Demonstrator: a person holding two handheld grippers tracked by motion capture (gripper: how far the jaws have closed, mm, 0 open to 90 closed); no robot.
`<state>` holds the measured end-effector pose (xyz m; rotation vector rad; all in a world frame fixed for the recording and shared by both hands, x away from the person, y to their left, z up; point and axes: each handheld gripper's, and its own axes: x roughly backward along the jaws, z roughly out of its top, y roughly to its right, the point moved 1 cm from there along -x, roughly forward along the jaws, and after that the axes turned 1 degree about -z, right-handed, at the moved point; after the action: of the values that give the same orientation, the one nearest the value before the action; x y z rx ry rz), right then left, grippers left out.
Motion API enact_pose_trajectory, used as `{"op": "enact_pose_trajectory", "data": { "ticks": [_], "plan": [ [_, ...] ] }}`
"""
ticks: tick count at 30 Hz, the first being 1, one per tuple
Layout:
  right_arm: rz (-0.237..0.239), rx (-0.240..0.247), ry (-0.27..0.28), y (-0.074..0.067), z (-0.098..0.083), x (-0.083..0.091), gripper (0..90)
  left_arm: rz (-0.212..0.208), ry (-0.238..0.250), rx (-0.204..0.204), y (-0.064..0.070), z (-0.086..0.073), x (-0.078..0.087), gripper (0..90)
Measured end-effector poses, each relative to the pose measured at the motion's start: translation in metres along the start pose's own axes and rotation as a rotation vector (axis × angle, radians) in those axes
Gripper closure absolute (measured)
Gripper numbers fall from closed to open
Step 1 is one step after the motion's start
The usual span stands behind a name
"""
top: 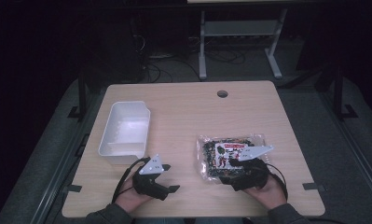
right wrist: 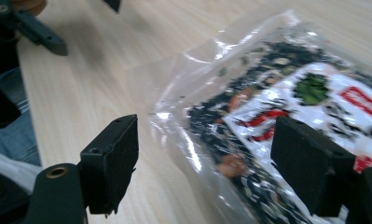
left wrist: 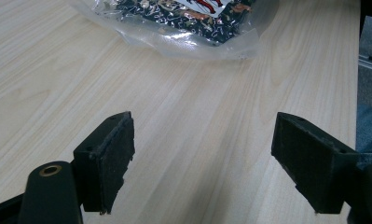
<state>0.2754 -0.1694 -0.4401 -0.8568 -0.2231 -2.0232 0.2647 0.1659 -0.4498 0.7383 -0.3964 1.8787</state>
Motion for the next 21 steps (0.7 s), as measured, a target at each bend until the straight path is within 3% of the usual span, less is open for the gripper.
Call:
{"op": "enact_pose_trajectory", "data": {
  "ticks": [6,9,21],
  "plan": [
    [-0.053,-0.061,0.020,0.012,-0.003,0.015,22.4,0.001,-0.001,-0.006,0.000,0.000,-0.001,20.8],
    [-0.074,-0.128,0.044,0.019,-0.003,0.024,22.5,0.002,-0.003,-0.008,0.001,0.000,-0.001,20.8],
    [-0.178,-0.237,0.078,0.040,-0.014,0.055,23.6,-0.005,-0.001,-0.012,0.001,0.000,0.000,20.8]
  ]
}}
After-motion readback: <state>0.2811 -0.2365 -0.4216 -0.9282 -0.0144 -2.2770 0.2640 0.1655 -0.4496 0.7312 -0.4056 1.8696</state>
